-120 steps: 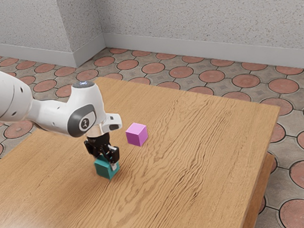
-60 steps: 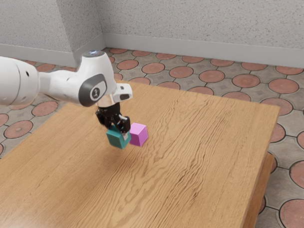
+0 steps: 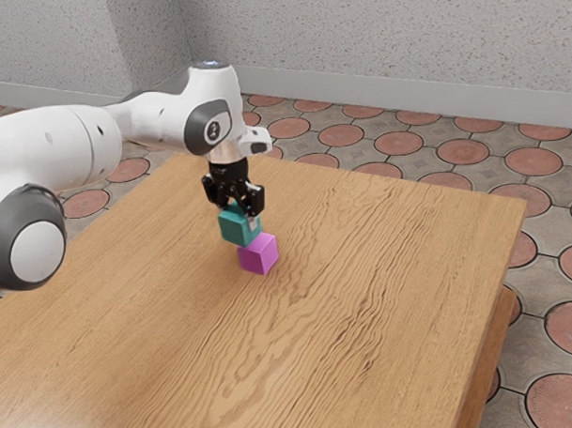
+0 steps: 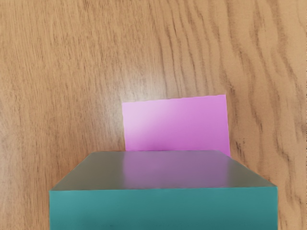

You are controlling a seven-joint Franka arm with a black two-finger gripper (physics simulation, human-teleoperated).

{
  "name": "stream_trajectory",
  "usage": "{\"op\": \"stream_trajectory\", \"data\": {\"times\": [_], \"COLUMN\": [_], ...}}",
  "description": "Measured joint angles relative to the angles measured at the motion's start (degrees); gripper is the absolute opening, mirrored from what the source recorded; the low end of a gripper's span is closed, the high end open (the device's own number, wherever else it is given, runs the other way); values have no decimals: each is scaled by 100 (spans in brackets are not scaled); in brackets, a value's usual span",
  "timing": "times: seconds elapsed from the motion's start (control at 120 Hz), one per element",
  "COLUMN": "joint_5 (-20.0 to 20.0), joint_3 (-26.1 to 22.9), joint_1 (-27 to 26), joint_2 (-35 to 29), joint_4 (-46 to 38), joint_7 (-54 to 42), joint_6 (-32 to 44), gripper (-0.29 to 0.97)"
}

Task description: Pick up the blue block with one arm, and put the blue block on the pink block with one arm

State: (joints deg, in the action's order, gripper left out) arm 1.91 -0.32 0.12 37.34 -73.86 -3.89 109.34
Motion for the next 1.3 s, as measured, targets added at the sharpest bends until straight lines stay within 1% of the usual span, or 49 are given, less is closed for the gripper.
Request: {"op": "stream_trajectory", "data": {"times": [0.117, 0.417, 0.858, 1.3], "joint_5": [0, -22, -275, -305], "joint_3": [-3, -6, -15, -9], "joint_1": [-39, -56, -6, 3], "joint_2": [242, 432, 486, 593], "joint_4": [395, 701, 722, 692], "joint_7": [-20, -59, 99, 221], "joint_6": [-248, -477, -185, -23], "gripper": [30, 31, 31, 31]}}
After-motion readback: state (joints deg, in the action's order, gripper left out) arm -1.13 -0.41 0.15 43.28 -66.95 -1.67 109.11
